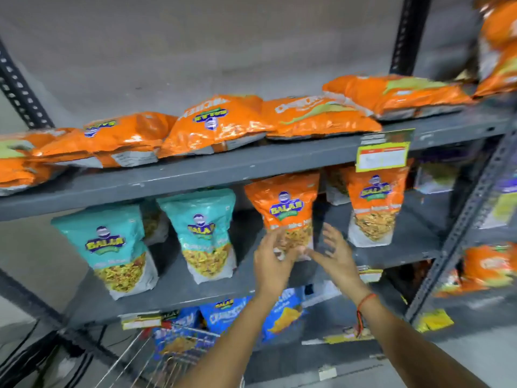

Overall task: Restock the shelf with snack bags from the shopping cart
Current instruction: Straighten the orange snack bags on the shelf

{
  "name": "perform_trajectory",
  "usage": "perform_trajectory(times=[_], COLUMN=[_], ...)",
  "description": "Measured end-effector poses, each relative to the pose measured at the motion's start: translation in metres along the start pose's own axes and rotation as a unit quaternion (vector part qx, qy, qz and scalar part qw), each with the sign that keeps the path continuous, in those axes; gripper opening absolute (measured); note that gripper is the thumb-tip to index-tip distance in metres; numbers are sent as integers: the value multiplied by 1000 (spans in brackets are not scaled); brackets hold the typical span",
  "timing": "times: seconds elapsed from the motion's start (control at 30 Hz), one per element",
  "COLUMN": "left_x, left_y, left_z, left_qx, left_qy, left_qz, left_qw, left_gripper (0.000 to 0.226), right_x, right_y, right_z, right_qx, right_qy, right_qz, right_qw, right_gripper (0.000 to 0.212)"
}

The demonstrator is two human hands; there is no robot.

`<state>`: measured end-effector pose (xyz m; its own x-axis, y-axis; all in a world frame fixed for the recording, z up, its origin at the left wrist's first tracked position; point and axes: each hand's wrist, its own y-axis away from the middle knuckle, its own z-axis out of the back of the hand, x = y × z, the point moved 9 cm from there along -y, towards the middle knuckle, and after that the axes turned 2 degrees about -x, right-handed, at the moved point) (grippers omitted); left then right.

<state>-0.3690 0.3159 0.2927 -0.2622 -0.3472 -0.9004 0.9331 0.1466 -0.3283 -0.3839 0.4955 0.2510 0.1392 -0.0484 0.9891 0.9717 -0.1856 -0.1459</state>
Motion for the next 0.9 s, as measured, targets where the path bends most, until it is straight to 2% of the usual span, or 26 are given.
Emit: perform_trajectory(times=[0.13, 0.23, 0.3, 0.4, 0.47, 0.57, 0.67, 0.9], left_x=[15, 32, 42, 60, 75, 96, 106, 107], left_y=[-8, -22, -32, -44, -46, -44, -44, -41], left_z=[-98, -180, -225, -266, -282, -289, -288, -302], left_qx=[90, 164, 183, 179, 180, 159, 121, 106], left_qy=[-3, -2, 5, 13, 7, -44, -75, -90], left_qz=[35, 75, 97, 140, 165, 194, 196, 201], left_qw=[995, 984, 978, 974, 970, 967, 970, 970], left_gripper=[32, 43, 62, 94, 96, 81, 64, 74], right_x=[-4, -28, -63, -103, -112, -134, -144, -151], right_y=[-31, -71, -103, -134, -139, -146, -152, -163], right_z=[104, 178, 212, 229, 222, 213, 215, 230], right_qx=[-139, -203, -174, -50, 38, 135, 140, 142], right_qy=[21, 59, 82, 97, 103, 101, 91, 97], right_qz=[32, 17, -30, -89, -126, -147, -143, -157], right_qw=[989, 977, 981, 990, 986, 975, 976, 972], right_gripper=[74, 82, 104, 131, 119, 92, 77, 65])
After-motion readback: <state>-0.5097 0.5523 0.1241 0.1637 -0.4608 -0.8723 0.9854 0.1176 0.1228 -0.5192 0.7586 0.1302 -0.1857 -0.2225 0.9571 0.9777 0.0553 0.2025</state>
